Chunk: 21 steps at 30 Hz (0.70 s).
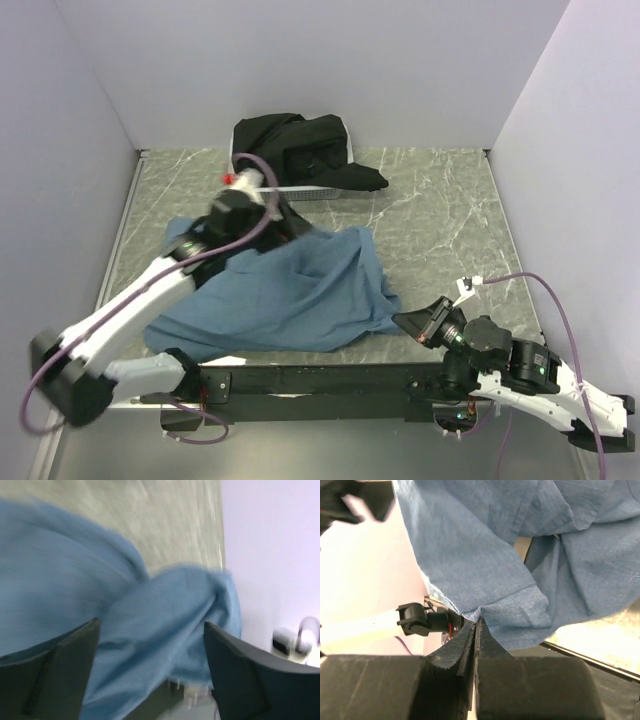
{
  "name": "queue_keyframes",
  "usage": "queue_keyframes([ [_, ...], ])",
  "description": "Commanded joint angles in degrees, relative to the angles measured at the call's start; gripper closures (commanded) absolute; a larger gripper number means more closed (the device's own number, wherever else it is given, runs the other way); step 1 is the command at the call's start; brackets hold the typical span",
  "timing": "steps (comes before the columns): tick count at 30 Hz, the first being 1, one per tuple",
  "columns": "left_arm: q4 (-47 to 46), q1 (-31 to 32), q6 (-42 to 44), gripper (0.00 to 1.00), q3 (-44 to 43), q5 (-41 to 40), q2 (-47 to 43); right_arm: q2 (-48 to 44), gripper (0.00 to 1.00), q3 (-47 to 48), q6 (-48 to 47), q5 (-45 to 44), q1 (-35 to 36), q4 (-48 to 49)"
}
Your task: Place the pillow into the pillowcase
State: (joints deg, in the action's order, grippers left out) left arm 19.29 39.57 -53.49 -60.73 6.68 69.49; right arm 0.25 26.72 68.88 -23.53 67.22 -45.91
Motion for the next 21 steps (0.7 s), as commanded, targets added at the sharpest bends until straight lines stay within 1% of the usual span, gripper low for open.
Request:
queue_keyframes([
  [1, 9.59, -7.72, -3.71, 0.08, 2.19, -20.77, -11.29, -8.68, 1.00, 0.08, 2.59, -2.05, 0.19, -3.68],
  [2, 11.11, -9.84, -4.16, 0.08, 2.63, -22.74, -14.27, -9.21, 1.00, 0.70, 1.96, -2.57, 0.19, -3.57],
  [3, 12.51, -12.21, -4.51, 0.09, 3.50, -24.15, -15.43, -9.74, 1.00, 1.75, 1.52, -4.14, 0.19, -3.92],
  [4, 14.18, -17.55, -5.03, 0.09, 4.03, -25.99, -16.40, -10.79, 1.00, 4.54, 0.13, -7.11, 0.10, -4.27],
  [5, 14.72, -20.64, -5.39, 0.09, 5.43, -25.93, -17.28, -11.23, 1.00, 6.05, -1.02, -8.54, 0.10, -3.75],
  [6, 14.90, -23.98, -5.39, 0.10, 6.23, -24.62, -17.37, -11.32, 1.00, 7.54, -2.34, -9.60, 0.19, -2.88],
  [7, 14.73, -30.63, -5.13, 0.11, 7.11, -22.87, -17.11, -10.80, 1.00, 10.78, -4.87, -10.48, 0.10, -1.48],
  [9, 14.20, -36.29, -5.39, 0.12, 9.74, -18.91, -15.27, -9.31, 1.00, 14.22, -6.82, -13.20, 0.10, -0.76],
  [10, 13.41, -41.28, -5.13, 0.14, 10.71, -17.42, -14.40, -7.56, 1.00, 17.63, -8.22, -14.51, 0.10, -1.19],
  [12, 11.57, -44.22, -5.39, 0.16, 13.09, -15.21, -11.32, -6.23, 1.00, 20.64, -8.50, -17.76, 0.02, -2.16],
  [13, 10.78, -45.88, -5.48, 0.17, 13.61, -14.68, -10.27, -5.53, 1.00, 22.04, -10.59, -18.04, 0.10, -0.51],
  [14, 10.16, -46.16, -5.65, 0.18, 14.32, -14.68, -8.34, -5.18, 1.00, 22.67, -11.57, -17.96, 0.10, 0.46],
  [15, 9.98, -46.08, -6.09, 0.19, 14.50, -15.98, -7.37, -4.65, 0.98, 23.37, -12.27, -17.96, 0.02, 0.99],
  [16, 9.72, -46.25, -6.70, 0.19, 14.59, -16.43, -6.49, -3.17, 0.89, 25.03, -13.15, -18.04, 0.10, 0.91],
  [18, 8.75, -46.25, -7.24, 0.22, 15.11, -16.87, -4.29, -1.14, 0.61, 26.97, -13.95, -18.39, 0.19, 0.47],
  [20, 7.79, -46.16, -7.85, 0.26, 15.55, -16.52, -2.27, 2.37, 0.53, 29.52, -16.40, -17.08, 0.10, 0.73],
  [21, 6.39, -46.16, -7.85, 0.33, 15.81, -15.48, -1.56, 4.39, 0.44, 30.23, -17.98, -16.12, 0.10, 1.87],
])
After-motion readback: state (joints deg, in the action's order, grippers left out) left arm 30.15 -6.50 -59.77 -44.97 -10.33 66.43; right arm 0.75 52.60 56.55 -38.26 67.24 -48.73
